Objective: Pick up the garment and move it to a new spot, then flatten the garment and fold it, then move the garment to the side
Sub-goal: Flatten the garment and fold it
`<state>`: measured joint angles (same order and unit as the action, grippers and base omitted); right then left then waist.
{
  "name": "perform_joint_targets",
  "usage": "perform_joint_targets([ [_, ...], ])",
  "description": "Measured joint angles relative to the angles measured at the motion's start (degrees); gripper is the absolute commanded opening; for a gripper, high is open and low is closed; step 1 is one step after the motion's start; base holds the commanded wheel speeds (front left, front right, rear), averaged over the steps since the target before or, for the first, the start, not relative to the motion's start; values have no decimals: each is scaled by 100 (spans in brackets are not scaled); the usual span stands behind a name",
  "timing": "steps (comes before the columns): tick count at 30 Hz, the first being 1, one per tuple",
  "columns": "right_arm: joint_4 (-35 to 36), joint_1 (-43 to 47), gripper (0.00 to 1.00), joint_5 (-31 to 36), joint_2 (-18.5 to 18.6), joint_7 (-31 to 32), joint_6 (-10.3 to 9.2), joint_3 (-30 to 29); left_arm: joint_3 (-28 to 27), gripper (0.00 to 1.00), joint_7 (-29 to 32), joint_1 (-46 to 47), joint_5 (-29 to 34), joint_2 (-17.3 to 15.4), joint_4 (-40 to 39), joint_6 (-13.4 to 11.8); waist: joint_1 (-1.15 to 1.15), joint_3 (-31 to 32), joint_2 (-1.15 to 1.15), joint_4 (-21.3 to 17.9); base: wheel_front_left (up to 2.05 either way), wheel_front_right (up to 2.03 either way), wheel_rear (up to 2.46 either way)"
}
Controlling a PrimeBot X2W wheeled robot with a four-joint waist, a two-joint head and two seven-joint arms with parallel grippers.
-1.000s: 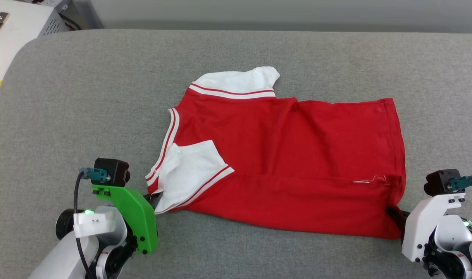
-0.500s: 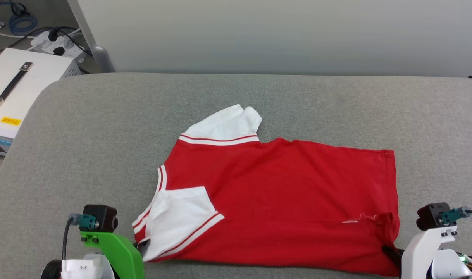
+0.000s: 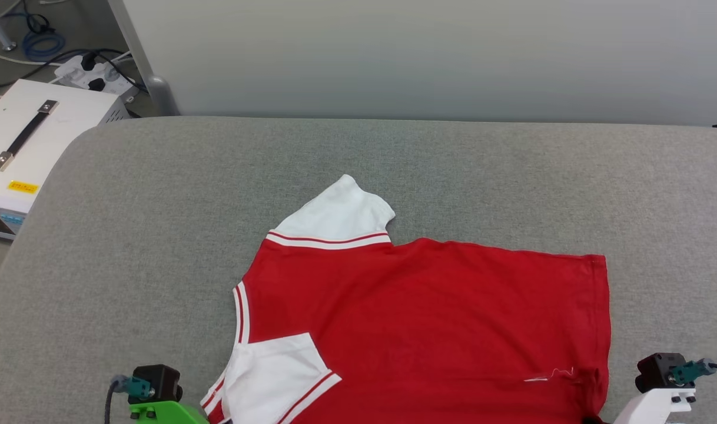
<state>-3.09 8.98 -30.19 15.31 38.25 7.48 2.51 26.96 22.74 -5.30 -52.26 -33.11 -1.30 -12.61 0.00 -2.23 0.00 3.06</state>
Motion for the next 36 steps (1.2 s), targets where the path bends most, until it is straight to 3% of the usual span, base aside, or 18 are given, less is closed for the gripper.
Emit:
perform_joint_targets([
  [1,-45,-2,1,9,-13,-58,0,11,38,0,1,25,-10,40,100,56,0,-21,0,-3,0,0,0],
  [2,-113,-3,33,19,-23,-134,0,20,54,11,-14,69,-11,104,225,102,0,-48,0,-8,0,0,0],
  [3,-157,-5,71,19,-37,-201,0,27,48,49,-62,130,-14,164,333,145,0,-73,0,-13,0,0,0],
  [4,-176,-8,100,19,-52,-280,0,34,49,100,-85,187,-20,201,412,177,0,-93,0,-17,0,0,0],
  [8,-165,-62,100,21,-75,-823,0,105,30,100,-286,432,3,274,675,263,0,-154,0,-65,0,0,0],
  [15,27,-219,100,229,-76,-2357,0,152,-100,100,-794,631,282,263,746,252,0,-132,0,-130,0,0,0],
  [20,164,-320,100,639,-231,-3250,0,63,-255,100,-1422,842,619,277,686,124,0,-81,0,-170,0,0,0],
  [28,493,-484,100,1174,-474,-3886,0,-90,-392,100,-2281,1237,1061,398,720,16,0,-128,0,-351,0,0,0],
  [36,999,-691,100,1481,-582,-3962,0,-93,-407,100,-2553,1922,1313,444,938,40,0,-335,0,-643,0,0,0],
])
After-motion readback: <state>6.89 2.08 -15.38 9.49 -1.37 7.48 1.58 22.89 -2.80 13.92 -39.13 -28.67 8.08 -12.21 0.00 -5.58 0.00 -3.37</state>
